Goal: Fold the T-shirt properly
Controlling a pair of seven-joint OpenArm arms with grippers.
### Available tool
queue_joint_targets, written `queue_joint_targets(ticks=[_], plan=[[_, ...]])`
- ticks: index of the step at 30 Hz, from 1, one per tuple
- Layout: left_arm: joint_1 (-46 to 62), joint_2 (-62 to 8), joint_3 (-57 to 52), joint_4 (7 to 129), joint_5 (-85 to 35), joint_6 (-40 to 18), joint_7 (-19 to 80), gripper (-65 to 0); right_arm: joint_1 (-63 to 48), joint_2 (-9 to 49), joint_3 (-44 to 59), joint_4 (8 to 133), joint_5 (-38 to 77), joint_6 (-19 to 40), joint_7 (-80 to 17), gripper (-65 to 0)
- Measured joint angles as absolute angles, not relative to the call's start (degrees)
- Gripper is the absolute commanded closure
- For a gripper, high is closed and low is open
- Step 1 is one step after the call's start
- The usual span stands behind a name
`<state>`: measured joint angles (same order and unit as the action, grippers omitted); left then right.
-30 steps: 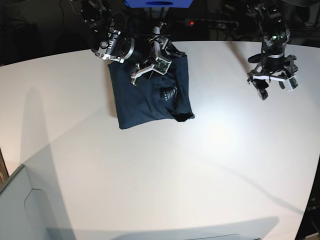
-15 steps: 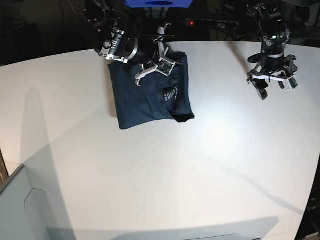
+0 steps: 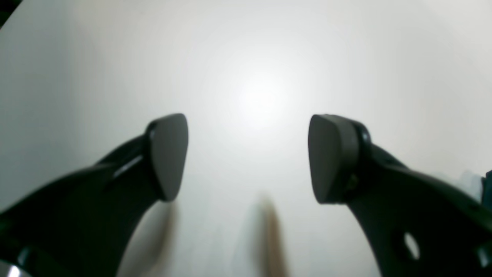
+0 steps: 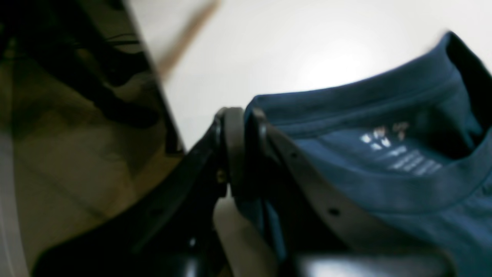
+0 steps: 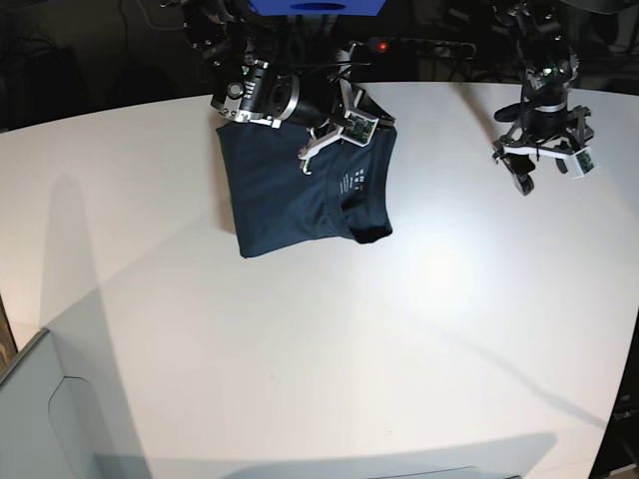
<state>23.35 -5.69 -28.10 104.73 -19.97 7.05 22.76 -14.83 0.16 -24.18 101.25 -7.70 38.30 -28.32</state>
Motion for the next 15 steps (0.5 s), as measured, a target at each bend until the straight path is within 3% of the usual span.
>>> queue_joint_targets(ticks=[10, 13, 15], plan=[[23.33, -5.72, -28.1, 104.73, -19.9, 7.05, 22.76, -46.7, -12.73, 0.16, -24.16, 97.43, -7.81, 38.28, -28.84, -2.1], [23.33, -5.69, -28.1, 104.73, -19.94, 7.05, 22.79, -46.7, -12.29, 0.16, -24.16, 95.88, -7.7, 38.28, -28.69, -12.0], [23.22, -5.69, -28.08, 104.73, -19.94, 7.05, 22.76, -46.7, -12.71, 0.19, -24.18, 95.79, -7.75, 38.3, -28.8, -22.6]])
